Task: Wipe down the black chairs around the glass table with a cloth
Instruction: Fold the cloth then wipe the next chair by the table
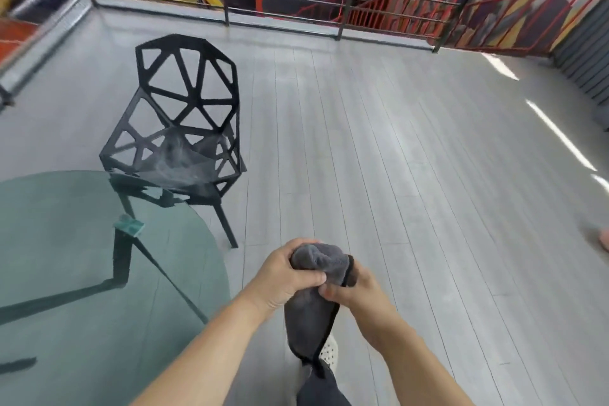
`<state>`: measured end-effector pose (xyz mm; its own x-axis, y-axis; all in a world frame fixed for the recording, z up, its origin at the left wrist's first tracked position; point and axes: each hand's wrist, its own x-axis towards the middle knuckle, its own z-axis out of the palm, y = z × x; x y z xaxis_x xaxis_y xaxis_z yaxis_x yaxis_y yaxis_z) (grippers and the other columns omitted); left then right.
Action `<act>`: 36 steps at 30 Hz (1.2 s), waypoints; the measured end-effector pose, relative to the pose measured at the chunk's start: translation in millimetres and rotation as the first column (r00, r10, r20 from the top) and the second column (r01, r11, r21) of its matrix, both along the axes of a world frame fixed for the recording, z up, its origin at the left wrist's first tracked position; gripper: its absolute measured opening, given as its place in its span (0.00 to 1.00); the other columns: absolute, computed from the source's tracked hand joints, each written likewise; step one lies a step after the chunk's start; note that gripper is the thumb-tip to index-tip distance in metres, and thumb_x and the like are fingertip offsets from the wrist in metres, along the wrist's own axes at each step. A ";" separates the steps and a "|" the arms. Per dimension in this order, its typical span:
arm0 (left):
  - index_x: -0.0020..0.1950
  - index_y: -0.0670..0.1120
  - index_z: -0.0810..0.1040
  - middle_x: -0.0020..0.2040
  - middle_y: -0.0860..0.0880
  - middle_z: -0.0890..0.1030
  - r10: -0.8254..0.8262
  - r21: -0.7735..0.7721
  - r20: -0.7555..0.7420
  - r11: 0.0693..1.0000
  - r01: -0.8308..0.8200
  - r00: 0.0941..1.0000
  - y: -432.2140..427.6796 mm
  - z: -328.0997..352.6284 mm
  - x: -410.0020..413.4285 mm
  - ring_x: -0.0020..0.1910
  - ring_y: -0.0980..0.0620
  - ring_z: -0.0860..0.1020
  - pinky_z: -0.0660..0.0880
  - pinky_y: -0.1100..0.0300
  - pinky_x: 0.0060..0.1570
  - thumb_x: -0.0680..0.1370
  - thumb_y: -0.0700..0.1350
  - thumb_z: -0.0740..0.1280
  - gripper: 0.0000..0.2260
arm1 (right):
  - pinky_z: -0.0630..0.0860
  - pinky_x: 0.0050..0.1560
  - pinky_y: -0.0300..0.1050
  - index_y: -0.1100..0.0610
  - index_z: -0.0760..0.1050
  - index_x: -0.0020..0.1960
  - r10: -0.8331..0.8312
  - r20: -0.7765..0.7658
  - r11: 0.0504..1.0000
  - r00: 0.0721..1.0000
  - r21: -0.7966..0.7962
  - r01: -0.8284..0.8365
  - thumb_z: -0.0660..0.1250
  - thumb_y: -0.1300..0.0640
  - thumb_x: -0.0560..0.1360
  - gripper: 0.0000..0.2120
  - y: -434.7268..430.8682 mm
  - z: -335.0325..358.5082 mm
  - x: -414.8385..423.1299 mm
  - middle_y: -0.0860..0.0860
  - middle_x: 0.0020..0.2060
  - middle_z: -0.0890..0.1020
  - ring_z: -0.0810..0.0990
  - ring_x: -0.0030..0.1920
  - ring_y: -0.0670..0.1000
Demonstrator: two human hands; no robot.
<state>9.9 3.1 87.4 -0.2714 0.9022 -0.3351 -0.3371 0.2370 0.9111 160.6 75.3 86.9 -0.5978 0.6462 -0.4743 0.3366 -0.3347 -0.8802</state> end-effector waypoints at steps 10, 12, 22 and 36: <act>0.60 0.47 0.73 0.53 0.49 0.83 0.086 -0.189 0.089 0.980 -0.068 0.992 160.1 -9.2 -26.8 0.53 0.52 0.81 0.76 0.53 0.57 0.62 0.49 0.77 0.29 | 0.80 0.48 0.49 0.59 0.78 0.52 -0.140 -0.030 0.989 0.990 0.040 0.141 0.68 0.62 0.75 0.06 200.0 18.6 -63.7 0.56 0.46 0.84 0.83 0.48 0.53; 0.59 0.46 0.73 0.53 0.48 0.82 0.197 -0.232 0.072 0.957 -0.176 0.978 171.3 -11.6 -44.1 0.52 0.51 0.81 0.78 0.56 0.52 0.63 0.48 0.77 0.28 | 0.78 0.52 0.52 0.56 0.78 0.51 -0.118 -0.009 0.992 0.993 0.031 0.118 0.67 0.60 0.76 0.04 218.5 12.9 -93.7 0.56 0.47 0.84 0.82 0.49 0.54; 0.53 0.48 0.72 0.46 0.51 0.80 0.500 -0.329 -0.228 0.768 -0.549 0.836 236.9 -18.1 -208.5 0.43 0.55 0.80 0.78 0.62 0.40 0.65 0.50 0.75 0.22 | 0.78 0.38 0.39 0.54 0.74 0.56 0.101 0.001 0.995 0.995 -0.023 -0.101 0.67 0.59 0.76 0.09 273.2 -0.1 -284.6 0.53 0.48 0.83 0.84 0.46 0.51; 0.51 0.50 0.78 0.47 0.48 0.83 0.679 -0.425 -0.068 0.644 -0.637 0.731 278.4 -48.6 -396.0 0.45 0.54 0.81 0.79 0.55 0.51 0.73 0.47 0.69 0.07 | 0.80 0.33 0.45 0.62 0.77 0.52 0.201 0.163 0.960 0.966 -0.227 -0.162 0.71 0.64 0.73 0.09 345.3 -43.5 -496.2 0.59 0.44 0.85 0.84 0.40 0.57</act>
<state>-386.1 281.4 38.8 -0.6909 0.2778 -0.6675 -0.6204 0.2462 0.7446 -335.6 420.6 43.4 -0.5865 0.4089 -0.6992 0.5570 -0.4231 -0.7147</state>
